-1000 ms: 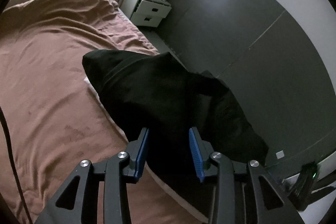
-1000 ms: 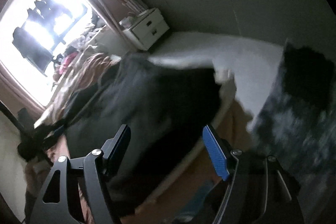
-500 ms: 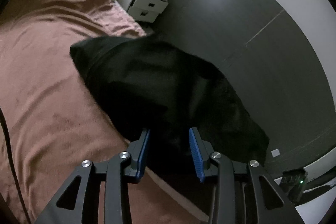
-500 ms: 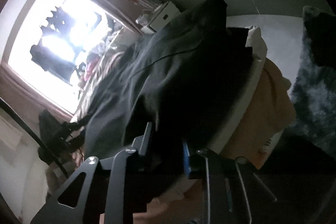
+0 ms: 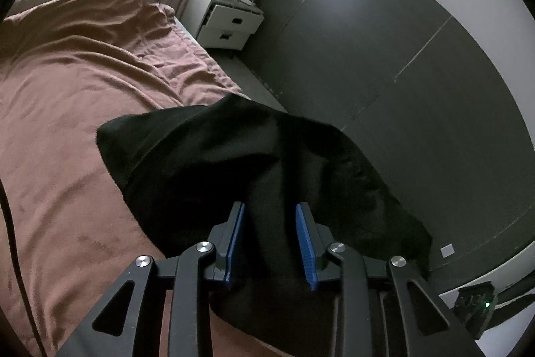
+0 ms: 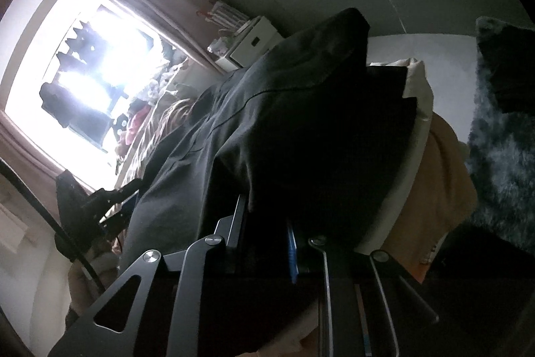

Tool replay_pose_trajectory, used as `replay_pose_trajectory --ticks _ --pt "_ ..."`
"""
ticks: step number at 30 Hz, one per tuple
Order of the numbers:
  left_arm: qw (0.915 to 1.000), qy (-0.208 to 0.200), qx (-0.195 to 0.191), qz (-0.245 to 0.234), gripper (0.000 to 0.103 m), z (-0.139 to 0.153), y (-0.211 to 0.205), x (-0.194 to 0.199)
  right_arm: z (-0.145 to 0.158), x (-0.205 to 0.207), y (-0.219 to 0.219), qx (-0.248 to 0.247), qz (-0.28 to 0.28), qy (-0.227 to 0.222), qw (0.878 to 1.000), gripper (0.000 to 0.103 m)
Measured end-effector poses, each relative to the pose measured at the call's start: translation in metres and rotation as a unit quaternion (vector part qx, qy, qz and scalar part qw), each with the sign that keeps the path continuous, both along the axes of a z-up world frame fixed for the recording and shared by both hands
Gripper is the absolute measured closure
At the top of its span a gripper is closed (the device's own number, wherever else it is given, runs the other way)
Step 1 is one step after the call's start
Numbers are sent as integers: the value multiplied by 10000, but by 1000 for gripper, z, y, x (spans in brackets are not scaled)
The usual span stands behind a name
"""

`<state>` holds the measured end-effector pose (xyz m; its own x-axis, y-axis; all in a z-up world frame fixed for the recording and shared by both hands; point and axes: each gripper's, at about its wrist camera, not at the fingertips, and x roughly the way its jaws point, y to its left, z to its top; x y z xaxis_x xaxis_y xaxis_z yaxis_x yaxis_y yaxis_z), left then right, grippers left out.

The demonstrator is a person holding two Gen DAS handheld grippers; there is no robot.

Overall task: Fold large clothes
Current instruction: 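Carry the bundle to the folded clothes stack and lower it with both tools, then open both tools and release the shirt onto the stack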

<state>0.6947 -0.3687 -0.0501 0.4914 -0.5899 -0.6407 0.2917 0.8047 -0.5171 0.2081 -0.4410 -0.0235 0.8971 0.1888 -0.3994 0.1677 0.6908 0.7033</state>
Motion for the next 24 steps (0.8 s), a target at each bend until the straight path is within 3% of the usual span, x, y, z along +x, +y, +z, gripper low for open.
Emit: replay_pose_trajectory --ticks 5,8,12,13,16,20,21,24 --pt "9999 -79 125 7 69 15 17 -17 12 -15 9 -312 -144 11 9994 87" --pt "9998 -107 146 66 65 18 29 -34 22 -29 21 -614 -83 -73 9981 80" --pt "9997 15 256 56 64 7 41 -55 27 -47 40 -865 -27 -108 9962 41" --pt "9996 57 264 36 64 4 44 -62 28 -51 45 -983 -46 -87 9951 35" --pt "9997 33 258 -48 62 5 55 -84 29 -63 57 -1185 -14 -49 9929 35" --pt "9982 -425 408 -83 19 21 69 -119 36 -79 79 -1541 -17 75 9880 35" --pt "9972 -598 448 -80 13 28 75 -131 38 -85 87 -1643 -29 122 9863 35" --pt "9958 -792 439 -132 6 39 87 -157 46 -97 103 -1869 -88 179 9822 27"
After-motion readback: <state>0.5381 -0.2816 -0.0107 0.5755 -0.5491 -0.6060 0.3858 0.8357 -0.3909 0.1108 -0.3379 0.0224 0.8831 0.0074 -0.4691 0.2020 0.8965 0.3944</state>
